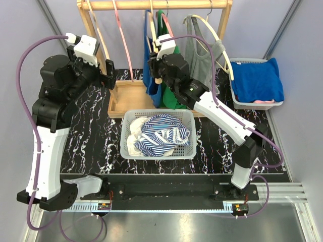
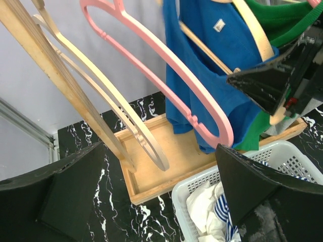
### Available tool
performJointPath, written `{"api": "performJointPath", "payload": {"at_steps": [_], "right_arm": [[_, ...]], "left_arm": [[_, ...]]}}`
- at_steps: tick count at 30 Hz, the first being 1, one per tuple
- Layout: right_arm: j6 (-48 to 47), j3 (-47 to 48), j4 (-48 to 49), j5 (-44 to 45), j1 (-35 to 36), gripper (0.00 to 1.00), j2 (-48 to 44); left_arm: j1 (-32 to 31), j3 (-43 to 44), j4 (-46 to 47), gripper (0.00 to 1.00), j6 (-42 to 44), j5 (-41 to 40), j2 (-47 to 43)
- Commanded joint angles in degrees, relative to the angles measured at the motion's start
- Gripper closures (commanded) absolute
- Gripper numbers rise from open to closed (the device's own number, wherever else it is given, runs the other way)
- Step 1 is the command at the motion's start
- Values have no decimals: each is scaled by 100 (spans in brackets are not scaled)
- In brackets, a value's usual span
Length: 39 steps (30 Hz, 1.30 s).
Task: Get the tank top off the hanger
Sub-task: Pick up the hanger from the clothesline.
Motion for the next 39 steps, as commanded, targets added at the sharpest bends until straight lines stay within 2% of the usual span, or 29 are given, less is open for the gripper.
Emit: {"api": "performJointPath", "payload": {"at_steps": [1,4,11,16,26,30,35,39], "right_arm": [[-352,-206,684,206,41,74,-378],[-547,-303,755,268,50,82,-537],[-1276,-742,1589,32,32,92,-1099],[-1532,-655,1950,-39,-38,94,-1223],[-1022,-716,2609,-672,-319,94,-1241],[-917,-1163,2899,-672,-319,95,-1617],[-794,-1753,2462,-1258,-319,95,-2504],[-548,-2060,1505,-1832,-319,95,-3575]], "left_arm": [[-9,-65,225,1,34,55,-195],[-9,-118,234,1,7,63,-222],[-9,-320,225,1,-19,72,-292],[-9,-408,225,1,-28,107,-353],[-9,-636,225,1,95,72,-634],[-9,-742,225,1,122,124,-722],[-18,-777,190,1,157,309,-731],[-18,-611,199,1,297,616,-653]]}}
